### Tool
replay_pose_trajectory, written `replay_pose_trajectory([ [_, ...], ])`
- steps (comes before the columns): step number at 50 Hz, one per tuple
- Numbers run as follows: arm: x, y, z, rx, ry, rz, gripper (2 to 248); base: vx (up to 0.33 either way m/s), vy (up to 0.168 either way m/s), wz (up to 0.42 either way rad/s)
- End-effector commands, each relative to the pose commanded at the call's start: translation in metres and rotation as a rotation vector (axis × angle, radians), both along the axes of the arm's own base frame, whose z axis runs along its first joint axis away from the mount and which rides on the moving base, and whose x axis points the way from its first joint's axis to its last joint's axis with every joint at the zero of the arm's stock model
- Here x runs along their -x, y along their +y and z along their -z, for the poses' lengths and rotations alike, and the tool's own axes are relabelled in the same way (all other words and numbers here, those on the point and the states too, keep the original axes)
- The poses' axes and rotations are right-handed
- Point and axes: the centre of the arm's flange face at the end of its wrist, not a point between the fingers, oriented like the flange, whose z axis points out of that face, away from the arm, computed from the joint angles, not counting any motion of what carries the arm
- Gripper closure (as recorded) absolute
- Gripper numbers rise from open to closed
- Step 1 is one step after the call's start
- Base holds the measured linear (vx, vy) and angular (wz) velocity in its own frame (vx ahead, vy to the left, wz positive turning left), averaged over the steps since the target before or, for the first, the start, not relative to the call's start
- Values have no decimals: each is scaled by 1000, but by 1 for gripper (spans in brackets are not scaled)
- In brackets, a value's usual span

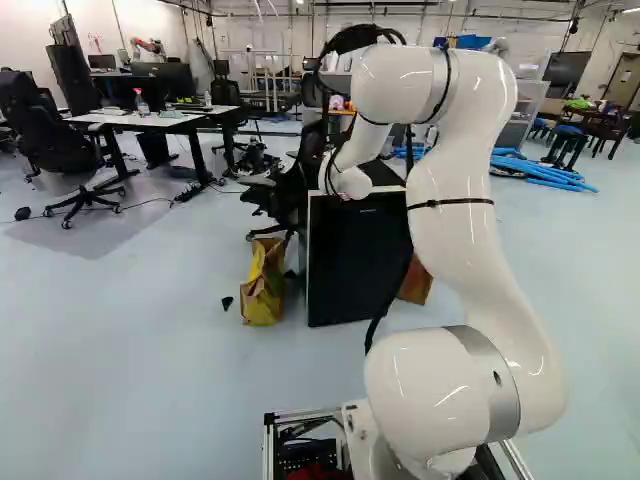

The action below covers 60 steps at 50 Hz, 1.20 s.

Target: Grab a drink from the fridge

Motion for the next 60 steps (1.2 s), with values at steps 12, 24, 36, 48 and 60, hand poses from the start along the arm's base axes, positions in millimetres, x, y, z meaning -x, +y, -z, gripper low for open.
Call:
replay_pose_trajectory([
  [12, -14, 0, 4, 1, 1, 0, 3, 0, 0, 0],
  [24, -26, 0, 9, 2, 12, 1, 3, 0, 0, 0],
  [36, -34, 0, 13, 4, 28, 2, 3, 0, 0, 0],
  [48, -38, -1, 16, 5, 48, 2, 3, 0, 0, 0],
  [60, -41, -1, 17, 5, 53, 3, 3, 0, 0, 0],
])
